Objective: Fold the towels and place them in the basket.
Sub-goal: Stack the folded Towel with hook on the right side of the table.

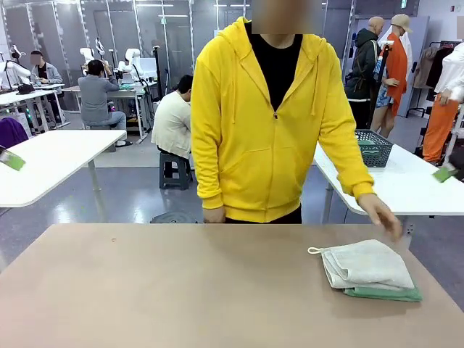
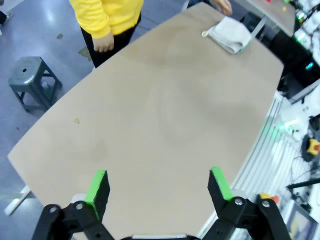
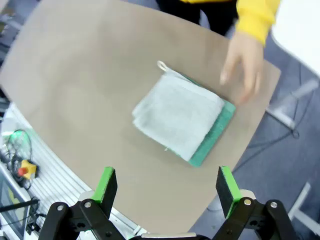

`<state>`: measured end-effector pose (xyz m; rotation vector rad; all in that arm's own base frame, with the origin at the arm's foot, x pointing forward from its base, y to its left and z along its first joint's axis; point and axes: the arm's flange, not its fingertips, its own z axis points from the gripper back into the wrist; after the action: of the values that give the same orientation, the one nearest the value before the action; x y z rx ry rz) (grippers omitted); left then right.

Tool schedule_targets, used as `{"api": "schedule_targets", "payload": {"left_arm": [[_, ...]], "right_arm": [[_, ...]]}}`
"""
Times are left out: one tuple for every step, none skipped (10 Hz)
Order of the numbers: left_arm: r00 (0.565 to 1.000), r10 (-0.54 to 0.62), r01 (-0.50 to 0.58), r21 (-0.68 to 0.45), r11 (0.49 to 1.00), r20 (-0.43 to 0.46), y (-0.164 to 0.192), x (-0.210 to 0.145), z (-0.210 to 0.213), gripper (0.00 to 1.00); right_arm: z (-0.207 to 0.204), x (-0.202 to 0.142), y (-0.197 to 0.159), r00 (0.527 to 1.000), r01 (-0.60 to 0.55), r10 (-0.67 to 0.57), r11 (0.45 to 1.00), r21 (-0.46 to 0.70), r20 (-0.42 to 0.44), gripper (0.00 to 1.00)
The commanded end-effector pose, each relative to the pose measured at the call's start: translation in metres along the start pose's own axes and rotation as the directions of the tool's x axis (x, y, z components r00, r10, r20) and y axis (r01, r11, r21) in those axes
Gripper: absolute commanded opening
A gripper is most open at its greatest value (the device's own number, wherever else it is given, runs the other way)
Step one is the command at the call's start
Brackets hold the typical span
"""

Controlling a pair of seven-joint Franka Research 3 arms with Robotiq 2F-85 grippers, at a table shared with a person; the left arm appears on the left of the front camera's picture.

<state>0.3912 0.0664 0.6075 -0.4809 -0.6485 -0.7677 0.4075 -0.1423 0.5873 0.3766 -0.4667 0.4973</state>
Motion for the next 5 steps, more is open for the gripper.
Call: {"api": "schedule_targets", "payload": {"left_arm": [[0.989,0.103,-0.083,-0.184,0.979,0.103,0.024,-0.029,0.038,1.0],[0.974,0.176,-0.148,-0.187,0.971,0.143,0.039,-0.051,0.06,1.0],[0.949,0.265,-0.219,-0.249,0.943,0.172,0.054,-0.074,0.08,1.0],[0.918,0.357,-0.288,-0.328,0.9,0.172,0.068,-0.098,0.095,1.0],[0.887,0.433,-0.33,-0.437,0.837,0.161,0.082,-0.127,0.108,1.0]], "right_arm": [[0.028,-0.033,-0.005,0.993,-0.033,0.01,0.981,0.193,0.118,1.0],[0.042,-0.051,-0.019,0.982,0.001,-0.047,0.969,0.246,0.181,1.0],[0.052,-0.071,-0.038,0.966,0.044,-0.124,0.943,0.33,0.226,1.0],[0.058,-0.09,-0.056,0.952,0.1,-0.212,0.896,0.432,0.22,1.0],[0.059,-0.111,-0.069,0.931,0.161,-0.308,0.83,0.533,0.198,1.0]]}}
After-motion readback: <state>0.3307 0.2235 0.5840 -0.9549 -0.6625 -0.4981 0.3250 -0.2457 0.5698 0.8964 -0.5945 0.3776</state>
